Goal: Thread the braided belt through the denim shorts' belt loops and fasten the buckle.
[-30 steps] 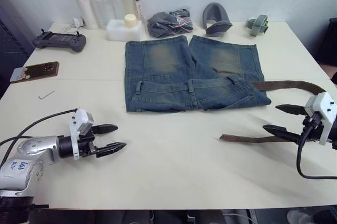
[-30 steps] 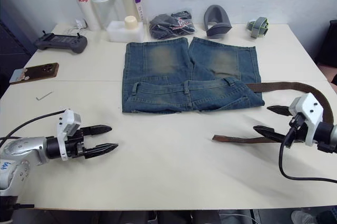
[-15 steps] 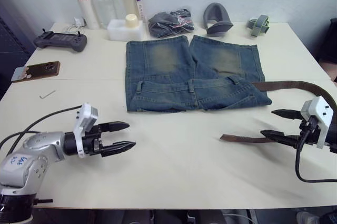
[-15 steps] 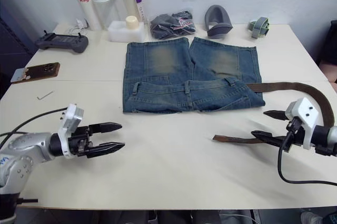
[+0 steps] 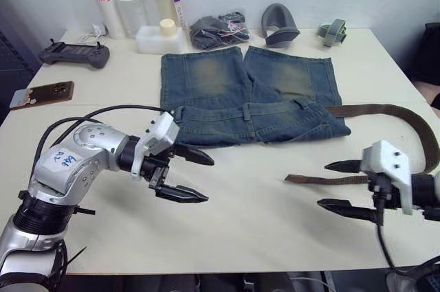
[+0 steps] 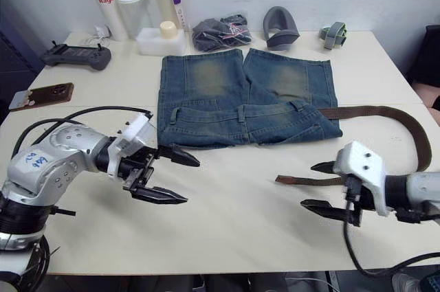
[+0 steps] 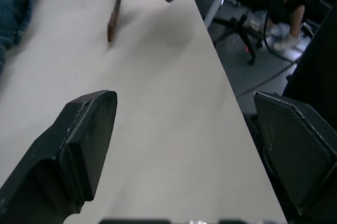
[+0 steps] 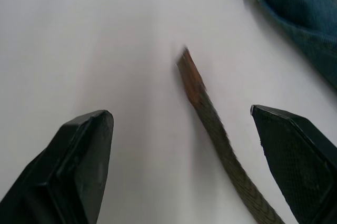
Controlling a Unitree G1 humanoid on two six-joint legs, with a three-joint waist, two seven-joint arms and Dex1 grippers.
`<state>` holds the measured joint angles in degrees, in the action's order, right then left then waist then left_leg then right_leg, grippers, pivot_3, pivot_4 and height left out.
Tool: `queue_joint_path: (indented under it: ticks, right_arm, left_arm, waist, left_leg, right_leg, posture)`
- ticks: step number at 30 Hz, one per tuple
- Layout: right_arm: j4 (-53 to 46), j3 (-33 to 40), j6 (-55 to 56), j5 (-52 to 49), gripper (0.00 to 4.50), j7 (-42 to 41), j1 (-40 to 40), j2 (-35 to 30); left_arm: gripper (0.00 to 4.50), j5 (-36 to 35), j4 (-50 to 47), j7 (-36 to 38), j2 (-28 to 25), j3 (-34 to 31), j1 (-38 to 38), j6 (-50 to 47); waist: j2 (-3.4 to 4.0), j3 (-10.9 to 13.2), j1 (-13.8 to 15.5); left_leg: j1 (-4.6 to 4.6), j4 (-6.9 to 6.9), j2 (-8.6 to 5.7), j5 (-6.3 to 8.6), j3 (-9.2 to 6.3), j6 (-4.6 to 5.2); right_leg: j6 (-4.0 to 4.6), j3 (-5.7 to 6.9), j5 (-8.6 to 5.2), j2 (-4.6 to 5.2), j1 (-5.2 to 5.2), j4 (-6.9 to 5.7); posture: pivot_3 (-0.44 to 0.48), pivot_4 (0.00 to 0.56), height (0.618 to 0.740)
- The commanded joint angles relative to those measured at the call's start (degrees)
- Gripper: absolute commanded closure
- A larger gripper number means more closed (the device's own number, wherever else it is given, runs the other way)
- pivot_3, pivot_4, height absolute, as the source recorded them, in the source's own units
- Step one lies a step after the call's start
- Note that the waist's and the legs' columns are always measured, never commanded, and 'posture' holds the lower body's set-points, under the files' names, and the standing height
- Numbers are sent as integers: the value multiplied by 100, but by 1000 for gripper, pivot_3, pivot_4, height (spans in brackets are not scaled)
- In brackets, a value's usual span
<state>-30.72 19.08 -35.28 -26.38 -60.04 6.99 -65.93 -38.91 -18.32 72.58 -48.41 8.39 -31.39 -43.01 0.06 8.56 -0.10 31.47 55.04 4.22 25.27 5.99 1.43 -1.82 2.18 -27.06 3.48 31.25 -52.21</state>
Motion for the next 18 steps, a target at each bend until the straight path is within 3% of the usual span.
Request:
queue_joint_path:
  ticks: [1,5,6,8,12,15,18]
  right_arm:
    - [390,-435,692,813,63,162,-226,-177]
    - [717,-759,898,980,63,56,-472,-121]
    - [857,-901,1031,1117,293,28,-523,-141]
    - [1069,-1083,1240,1286,950,-68,-580,-176]
    - [1303,-1074,1370,1102,3051,-213,-726,21]
    - [1212,-972,719,325,4455,-411,-1098,251]
    - [1035,-860,317,-198,4455,-515,-1352,374]
  left_arm:
    - [0,79,-206,56,-22,29,-76,97]
    - [0,175,-194,-89,56,-53,127,212]
    - [0,203,-126,-178,99,-107,198,250]
    - [0,185,-10,-264,191,-231,325,372]
    - [0,-61,82,-138,389,-602,622,700]
    - [0,-238,604,-378,939,-799,465,754]
    - [0,-262,799,-638,1460,-911,262,925]
  waist:
    - [-1,1,14]
    - [-1,1,18]
    - [-1,1,16]
    - [-1,1,12]
    - [-1,2,5]
    - [1,1,20]
    - [0,2,26]
  left_leg:
    - [2,-1,0,0,1,1]
    - [10,0,-6,-5,1,4]
    - [10,1,-6,-5,1,4]
    - [8,1,-6,-5,1,4]
    - [8,3,-6,-6,2,3]
    - [6,4,-6,-6,1,2]
    - [8,9,-9,-6,1,5]
  right_leg:
    - [0,-2,0,0,2,0]
    - [-17,-5,8,1,6,-2]
    - [-21,-5,10,1,5,-2]
    - [-51,-6,26,1,4,-2]
    - [-69,-7,36,0,7,-6]
    - [-69,-6,36,2,6,-9]
    - [-91,-6,47,3,6,-15]
  posture:
    - [0,150,649]
    - [0,150,649]
    - [0,150,649]
    - [0,150,649]
    - [0,150,649]
    - [0,150,649]
    - [0,150,649]
